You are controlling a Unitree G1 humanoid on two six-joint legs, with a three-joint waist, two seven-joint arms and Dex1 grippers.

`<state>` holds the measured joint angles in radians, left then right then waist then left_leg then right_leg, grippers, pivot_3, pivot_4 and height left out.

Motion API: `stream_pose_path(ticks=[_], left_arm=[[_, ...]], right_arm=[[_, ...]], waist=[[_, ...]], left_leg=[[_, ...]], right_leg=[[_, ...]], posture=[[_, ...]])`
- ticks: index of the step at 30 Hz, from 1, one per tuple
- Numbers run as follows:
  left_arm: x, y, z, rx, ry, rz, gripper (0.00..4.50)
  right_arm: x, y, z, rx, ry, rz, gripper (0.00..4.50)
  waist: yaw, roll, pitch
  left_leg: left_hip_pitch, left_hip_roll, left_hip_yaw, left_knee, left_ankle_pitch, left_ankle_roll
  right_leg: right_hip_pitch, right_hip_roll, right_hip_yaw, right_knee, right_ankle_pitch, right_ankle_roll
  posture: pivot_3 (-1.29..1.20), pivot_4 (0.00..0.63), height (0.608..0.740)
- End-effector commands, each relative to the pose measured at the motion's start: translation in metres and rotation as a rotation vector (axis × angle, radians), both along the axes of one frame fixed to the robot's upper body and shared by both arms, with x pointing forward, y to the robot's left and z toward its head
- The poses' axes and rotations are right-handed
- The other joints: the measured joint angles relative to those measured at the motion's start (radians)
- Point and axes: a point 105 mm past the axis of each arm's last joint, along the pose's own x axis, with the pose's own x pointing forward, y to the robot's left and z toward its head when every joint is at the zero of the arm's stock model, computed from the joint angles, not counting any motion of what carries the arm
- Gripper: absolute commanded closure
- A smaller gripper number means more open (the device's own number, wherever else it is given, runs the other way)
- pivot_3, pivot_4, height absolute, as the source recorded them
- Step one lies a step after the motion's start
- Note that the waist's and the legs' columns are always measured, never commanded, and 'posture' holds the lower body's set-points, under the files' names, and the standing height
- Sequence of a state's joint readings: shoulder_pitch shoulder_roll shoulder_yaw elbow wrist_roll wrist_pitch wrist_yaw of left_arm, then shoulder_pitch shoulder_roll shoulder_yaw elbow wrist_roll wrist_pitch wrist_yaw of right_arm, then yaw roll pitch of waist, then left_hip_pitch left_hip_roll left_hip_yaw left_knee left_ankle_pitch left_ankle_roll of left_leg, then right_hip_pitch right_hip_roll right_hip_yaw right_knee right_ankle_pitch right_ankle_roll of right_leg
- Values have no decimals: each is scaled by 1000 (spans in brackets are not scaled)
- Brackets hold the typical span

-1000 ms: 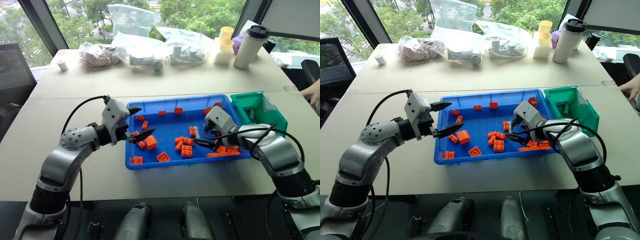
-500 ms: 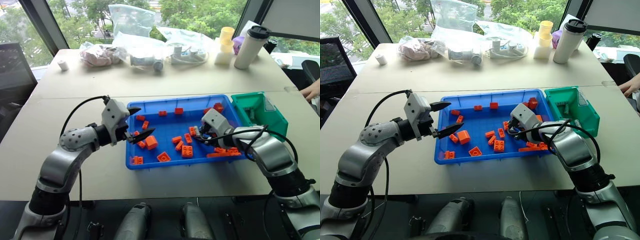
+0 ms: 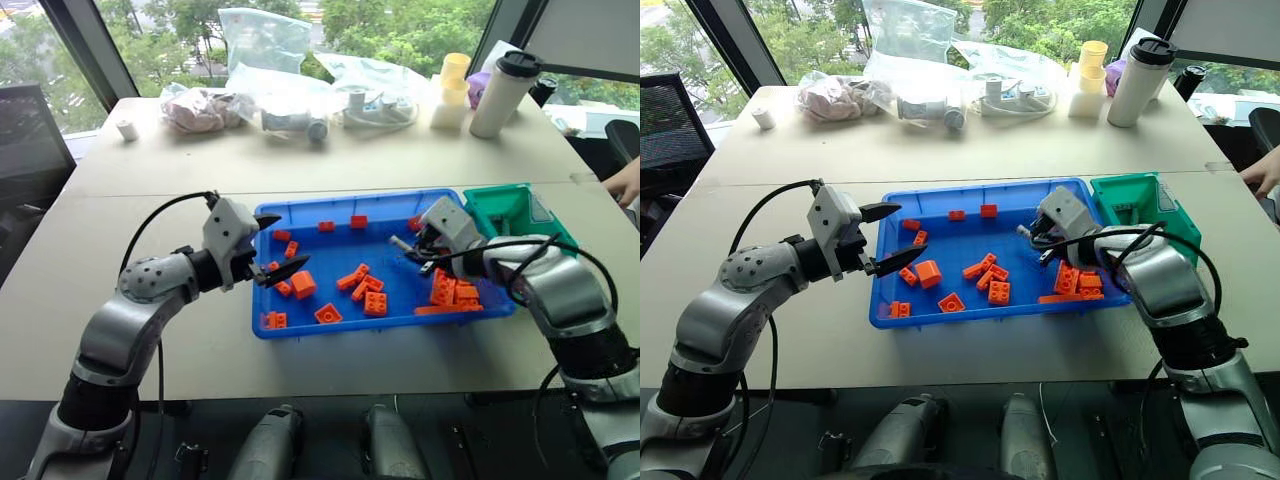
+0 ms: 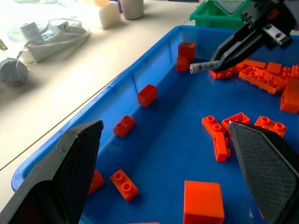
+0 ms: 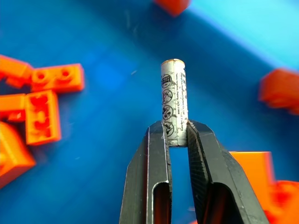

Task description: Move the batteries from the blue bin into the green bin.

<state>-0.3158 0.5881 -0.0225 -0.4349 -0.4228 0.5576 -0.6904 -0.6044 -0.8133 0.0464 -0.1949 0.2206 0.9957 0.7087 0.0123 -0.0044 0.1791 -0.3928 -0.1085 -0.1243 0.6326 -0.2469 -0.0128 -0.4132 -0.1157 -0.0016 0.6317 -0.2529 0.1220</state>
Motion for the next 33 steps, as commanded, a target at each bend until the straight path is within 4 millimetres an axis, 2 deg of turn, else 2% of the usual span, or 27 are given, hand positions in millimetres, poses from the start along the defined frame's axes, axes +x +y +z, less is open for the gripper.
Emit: stream_pose_path(ticks=[1, 4, 5, 8, 14, 18, 22, 23, 28, 33], left_arm=[[-2, 2, 10, 3, -56, -2, 0], [-1, 1, 10, 2, -54, -10, 0], [0, 0, 10, 2, -53, -16, 0], [2, -3, 10, -1, -54, -35, 0], [4, -6, 13, -9, -57, -59, 0], [5, -6, 13, -1, -58, -61, 0], [5, -4, 13, 1, -56, -60, 0], [4, -4, 13, 1, -56, -59, 0], [2, -2, 15, -4, -51, -60, 0], [0, 0, 17, -13, -47, -63, 0]], right_arm=[[-4, -38, 44, -67, -134, -62, 4462], [-9, -65, 57, -116, -156, -120, 4462], [-11, -80, 57, -149, -151, -159, 4462], [-14, -108, 50, -228, -132, -225, 4462], [-14, -114, 29, -218, -96, -235, 4462], [-11, -111, 26, -206, -98, -229, 2517], [-9, -111, 30, -241, -110, -217, 325], [-9, -110, 32, -241, -114, -214, 46], [-9, -94, 48, -205, -150, -135, 46], [-26, -48, 41, -184, -112, 125, 46]], waist=[[4, 0, 0], [1, 0, 0], [-1, 0, 0], [-1, 0, 0], [-9, 0, 0], [-5, 0, 0], [-1, 0, 0], [-1, 0, 0], [-3, 0, 0], [-2, 0, 0]], left_leg=[[0, 0, -1, 0, 0, 0], [-1, 0, 0, 0, 0, 0], [0, 0, 1, 0, 0, 0], [0, 0, 1, 0, -1, 2], [0, 1, 3, 0, -2, 4], [0, 1, 3, 0, -2, 4], [0, 1, 3, 0, -2, 4], [0, 1, 3, 0, -2, 4], [0, 1, 3, 0, -2, 4], [0, 1, 2, 0, -2, 4]], right_leg=[[0, 0, -1, -1, 0, 0], [0, -1, -1, -1, 0, 0], [1, -1, 0, -1, 0, 0], [1, -1, 0, -1, 0, 0], [0, 0, 1, 0, 0, 0], [0, 0, 1, 0, 0, 0], [0, 0, 1, -1, 0, 0], [0, -1, 1, -1, 0, 0], [0, 0, 1, -1, 0, 0], [0, 0, 1, -1, 0, 0]], posture=[[0, 150, 740], [0, 150, 740], [0, 150, 740], [0, 150, 740], [0, 150, 740], [0, 150, 740], [0, 150, 740], [0, 150, 740], [0, 150, 740], [0, 150, 740]])
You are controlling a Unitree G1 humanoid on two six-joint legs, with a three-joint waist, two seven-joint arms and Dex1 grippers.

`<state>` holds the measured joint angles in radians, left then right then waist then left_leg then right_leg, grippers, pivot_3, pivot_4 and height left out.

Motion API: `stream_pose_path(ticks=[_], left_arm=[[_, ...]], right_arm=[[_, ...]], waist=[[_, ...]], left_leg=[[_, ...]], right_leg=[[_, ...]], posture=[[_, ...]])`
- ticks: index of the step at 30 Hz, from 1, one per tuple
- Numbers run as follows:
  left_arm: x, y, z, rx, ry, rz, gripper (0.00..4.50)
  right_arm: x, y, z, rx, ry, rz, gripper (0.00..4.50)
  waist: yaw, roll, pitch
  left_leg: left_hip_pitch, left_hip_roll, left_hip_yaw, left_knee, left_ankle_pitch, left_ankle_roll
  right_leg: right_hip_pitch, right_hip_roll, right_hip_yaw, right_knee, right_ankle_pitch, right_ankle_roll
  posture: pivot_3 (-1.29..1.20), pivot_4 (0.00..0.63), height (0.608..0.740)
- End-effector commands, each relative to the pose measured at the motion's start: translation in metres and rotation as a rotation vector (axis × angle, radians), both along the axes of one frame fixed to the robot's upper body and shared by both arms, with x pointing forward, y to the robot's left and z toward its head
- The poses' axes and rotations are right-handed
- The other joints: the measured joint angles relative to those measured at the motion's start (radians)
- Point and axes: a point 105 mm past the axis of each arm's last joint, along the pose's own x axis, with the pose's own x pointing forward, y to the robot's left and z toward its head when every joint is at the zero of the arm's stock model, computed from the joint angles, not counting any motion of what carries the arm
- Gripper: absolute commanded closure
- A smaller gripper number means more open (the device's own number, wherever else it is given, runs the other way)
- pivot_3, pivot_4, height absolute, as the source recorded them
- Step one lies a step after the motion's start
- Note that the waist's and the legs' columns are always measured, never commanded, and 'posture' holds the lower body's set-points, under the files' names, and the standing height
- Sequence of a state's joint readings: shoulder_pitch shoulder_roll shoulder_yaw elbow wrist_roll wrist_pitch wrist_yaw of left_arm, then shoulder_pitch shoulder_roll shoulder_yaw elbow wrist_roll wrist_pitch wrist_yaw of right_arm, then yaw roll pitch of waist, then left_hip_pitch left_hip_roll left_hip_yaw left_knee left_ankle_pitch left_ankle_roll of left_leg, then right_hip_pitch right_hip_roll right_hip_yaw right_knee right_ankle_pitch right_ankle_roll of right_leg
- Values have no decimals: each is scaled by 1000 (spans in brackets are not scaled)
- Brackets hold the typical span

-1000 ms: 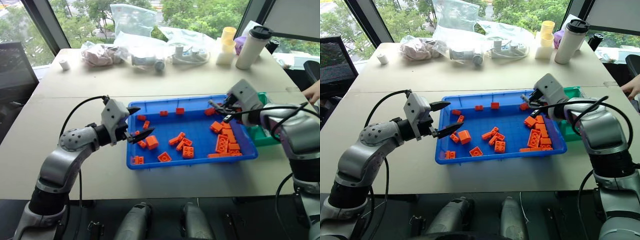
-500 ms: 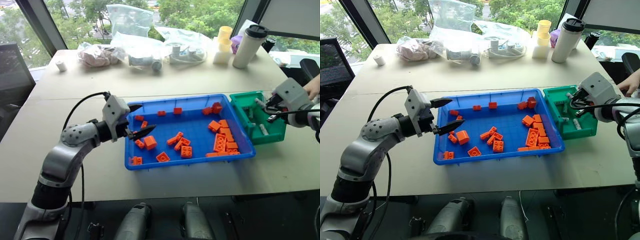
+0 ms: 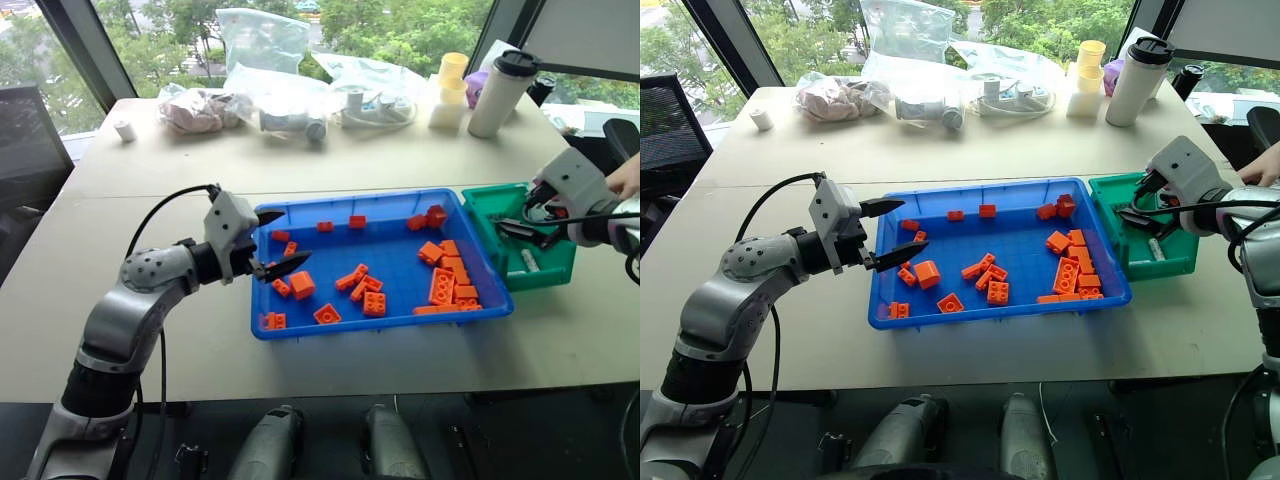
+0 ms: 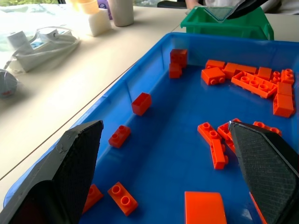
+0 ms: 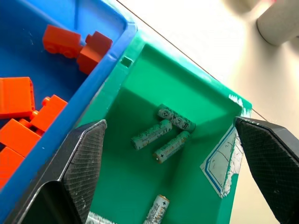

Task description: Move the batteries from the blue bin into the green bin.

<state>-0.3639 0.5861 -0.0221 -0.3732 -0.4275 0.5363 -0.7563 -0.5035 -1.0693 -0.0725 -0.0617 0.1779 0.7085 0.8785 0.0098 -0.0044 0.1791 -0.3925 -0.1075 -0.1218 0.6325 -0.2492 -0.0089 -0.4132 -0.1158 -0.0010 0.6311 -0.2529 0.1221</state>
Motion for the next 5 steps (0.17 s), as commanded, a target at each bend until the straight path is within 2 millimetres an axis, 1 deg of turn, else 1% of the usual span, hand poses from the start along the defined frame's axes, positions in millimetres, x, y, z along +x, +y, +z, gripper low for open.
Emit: stream_pose_path(ticks=[1, 5], left_arm=[[-6, 2, 13, -9, -46, -10, 0], [-8, 5, 14, -9, -34, -7, 0]], right_arm=[[-15, 33, 8, -1, -5, 185, 46], [-28, 51, -4, 6, 45, 290, 46]], waist=[[1, 0, 0], [3, 0, 0]], left_leg=[[0, 0, 0, 0, 0, 0], [0, 0, 0, 1, 0, 0]], right_leg=[[0, 0, 0, 0, 0, 0], [1, 0, 0, 0, 0, 0]], posture=[[0, 150, 740], [0, 150, 740]])
